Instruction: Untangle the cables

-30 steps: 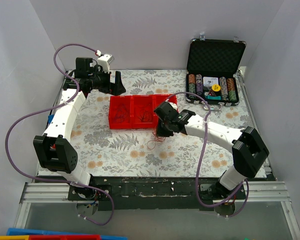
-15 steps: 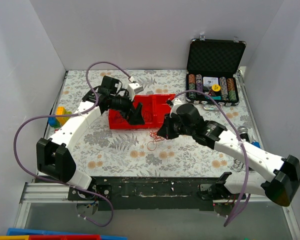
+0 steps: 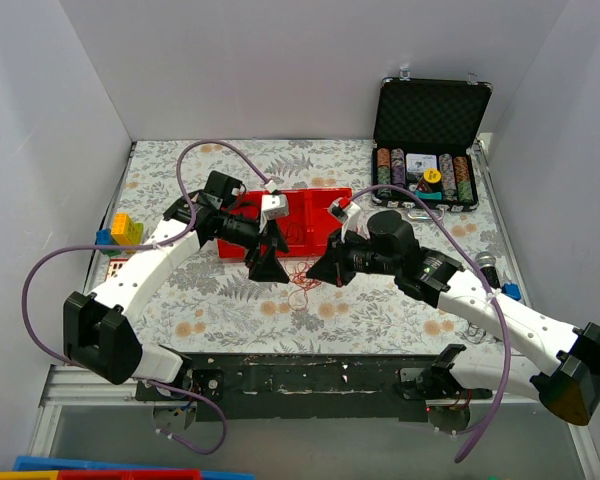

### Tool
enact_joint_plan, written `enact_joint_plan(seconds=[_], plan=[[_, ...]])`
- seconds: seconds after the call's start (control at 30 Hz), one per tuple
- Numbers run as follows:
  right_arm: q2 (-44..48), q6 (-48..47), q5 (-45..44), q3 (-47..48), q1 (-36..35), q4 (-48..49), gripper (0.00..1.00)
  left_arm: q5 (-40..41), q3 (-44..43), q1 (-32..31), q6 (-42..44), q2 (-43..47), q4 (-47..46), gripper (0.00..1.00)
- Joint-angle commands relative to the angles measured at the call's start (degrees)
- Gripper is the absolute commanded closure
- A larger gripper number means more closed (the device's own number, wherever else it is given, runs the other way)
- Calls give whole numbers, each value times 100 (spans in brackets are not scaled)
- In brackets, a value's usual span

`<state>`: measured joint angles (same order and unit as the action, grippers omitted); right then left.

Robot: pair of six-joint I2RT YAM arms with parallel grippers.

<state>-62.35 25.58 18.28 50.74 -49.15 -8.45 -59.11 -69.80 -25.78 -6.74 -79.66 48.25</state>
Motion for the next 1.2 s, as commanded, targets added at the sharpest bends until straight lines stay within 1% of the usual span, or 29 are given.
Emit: enact_joint_plan(seconds=[0.0,0.03,0.13,0.27,0.4,0.5,0.57,0.63,0.67,0.7,0.73,0.77,0.8,0.93,0.97,1.17], plan=[[12,-185,562,173,19,502,99,-233,177,3,647,187,71,2],[21,-185,597,182,19,502,99,-128,195,3,648,205,18,2],[56,-229,685,199,28,485,99,49,291,3,1051,258,0,2],[82,-256,817,226,19,458,99,23,441,3,1342,328,62,2],[91,-247,914,261,19,528,99,180,485,3,1587,284,149,2],[56,-264,1001,322,19,528,99,330,511,3,1755,275,158,6],[38,-264,1037,349,19,520,99,391,529,-15,1904,275,202,11],[21,-282,1072,401,19,493,99,514,546,-58,1975,284,159,21],[21,-291,1081,436,19,485,99,541,555,-59,1992,284,141,29],[12,-299,1098,454,19,476,99,558,547,-67,2036,284,124,38],[-14,-300,1116,489,19,467,99,576,529,-76,2045,275,123,51],[-14,-317,1116,507,19,441,99,576,503,-85,2037,258,132,62],[-23,-326,1116,524,19,423,99,585,476,-102,2063,249,193,70],[-32,-379,1028,586,19,335,99,699,371,-182,2239,179,404,97],[-32,-379,1002,569,19,309,99,717,353,-199,2239,170,439,100],[38,-510,783,393,89,63,99,778,239,-199,2116,161,466,100]])
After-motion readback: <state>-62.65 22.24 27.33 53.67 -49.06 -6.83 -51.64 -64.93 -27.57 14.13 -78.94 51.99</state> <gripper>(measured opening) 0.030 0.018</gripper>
